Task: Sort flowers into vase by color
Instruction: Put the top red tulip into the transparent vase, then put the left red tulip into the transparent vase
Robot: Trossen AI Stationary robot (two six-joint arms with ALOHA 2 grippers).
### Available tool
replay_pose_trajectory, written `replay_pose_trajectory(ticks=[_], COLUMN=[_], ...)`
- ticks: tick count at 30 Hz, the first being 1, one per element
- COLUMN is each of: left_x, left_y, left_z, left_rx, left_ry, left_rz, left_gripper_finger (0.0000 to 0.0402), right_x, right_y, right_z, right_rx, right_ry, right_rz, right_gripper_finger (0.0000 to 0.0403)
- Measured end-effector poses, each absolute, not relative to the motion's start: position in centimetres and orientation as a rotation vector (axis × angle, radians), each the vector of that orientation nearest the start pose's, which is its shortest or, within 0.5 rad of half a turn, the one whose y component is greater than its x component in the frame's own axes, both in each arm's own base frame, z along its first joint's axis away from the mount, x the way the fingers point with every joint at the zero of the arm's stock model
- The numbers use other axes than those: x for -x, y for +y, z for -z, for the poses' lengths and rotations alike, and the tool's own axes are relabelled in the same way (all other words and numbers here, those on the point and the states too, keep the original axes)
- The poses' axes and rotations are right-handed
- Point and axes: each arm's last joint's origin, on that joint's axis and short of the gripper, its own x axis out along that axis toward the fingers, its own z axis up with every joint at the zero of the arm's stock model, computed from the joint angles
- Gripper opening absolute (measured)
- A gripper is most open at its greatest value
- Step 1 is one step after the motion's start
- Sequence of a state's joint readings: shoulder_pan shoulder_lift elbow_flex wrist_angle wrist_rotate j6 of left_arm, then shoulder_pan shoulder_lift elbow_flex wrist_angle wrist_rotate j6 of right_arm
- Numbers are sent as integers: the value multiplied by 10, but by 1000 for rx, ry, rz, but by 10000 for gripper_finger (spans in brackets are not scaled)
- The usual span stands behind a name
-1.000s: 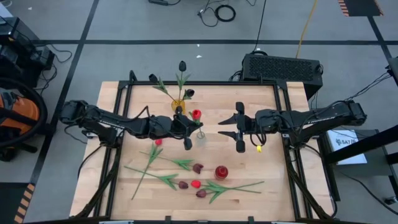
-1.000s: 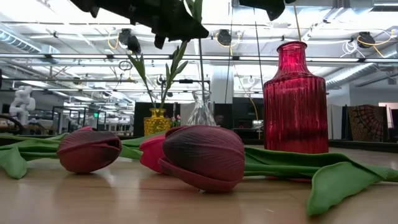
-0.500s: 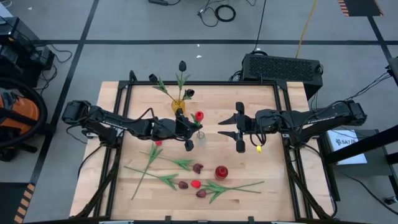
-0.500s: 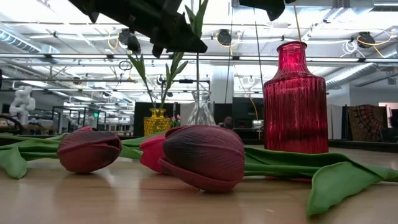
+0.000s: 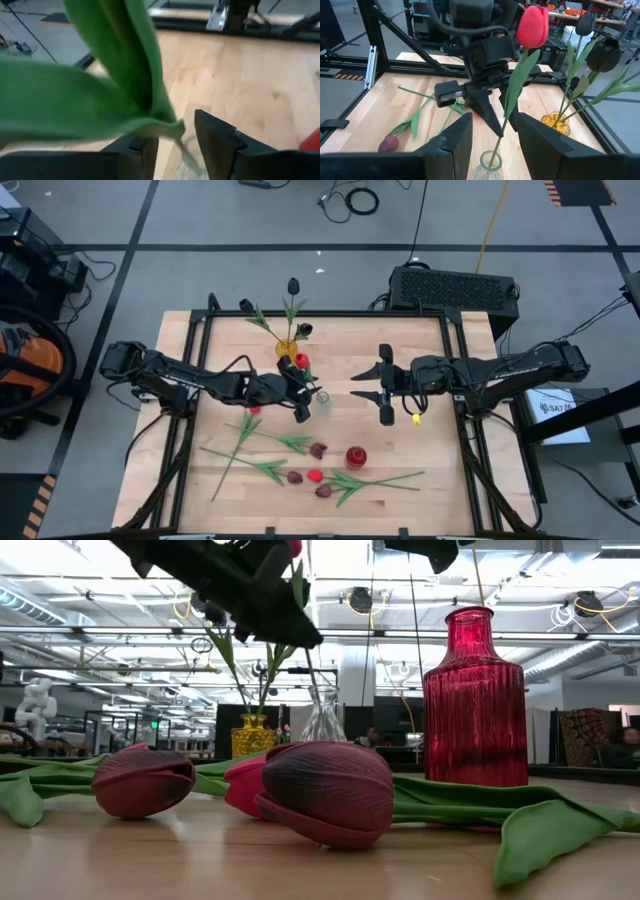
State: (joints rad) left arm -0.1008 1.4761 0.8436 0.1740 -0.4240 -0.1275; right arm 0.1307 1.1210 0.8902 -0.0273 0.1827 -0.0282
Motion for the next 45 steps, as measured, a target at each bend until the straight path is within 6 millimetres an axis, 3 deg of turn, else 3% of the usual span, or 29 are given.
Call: replay_pose_trajectory(ticks=[8,23,32,45], left_x=[-298,-258,-222,-207], left_y=[-26,-50,-61,-102], left_z=[-223,-252,-250,-234], left_rx=[-37,45,187,199], left_ry=[570,617,817,931], left_rz=[-326,-207,-210,-176], left_gripper_finger=[162,176,176,176], right_x=[-249,-249,-249,-249], right_y=[27,27,27,27], right_z=[-319,-319,-319,-319], right_rx=[69,70,74,79], right_ry=[256,257,257,258], right_rz=[48,48,48,47], right_gripper_finger=[148,148,148,148])
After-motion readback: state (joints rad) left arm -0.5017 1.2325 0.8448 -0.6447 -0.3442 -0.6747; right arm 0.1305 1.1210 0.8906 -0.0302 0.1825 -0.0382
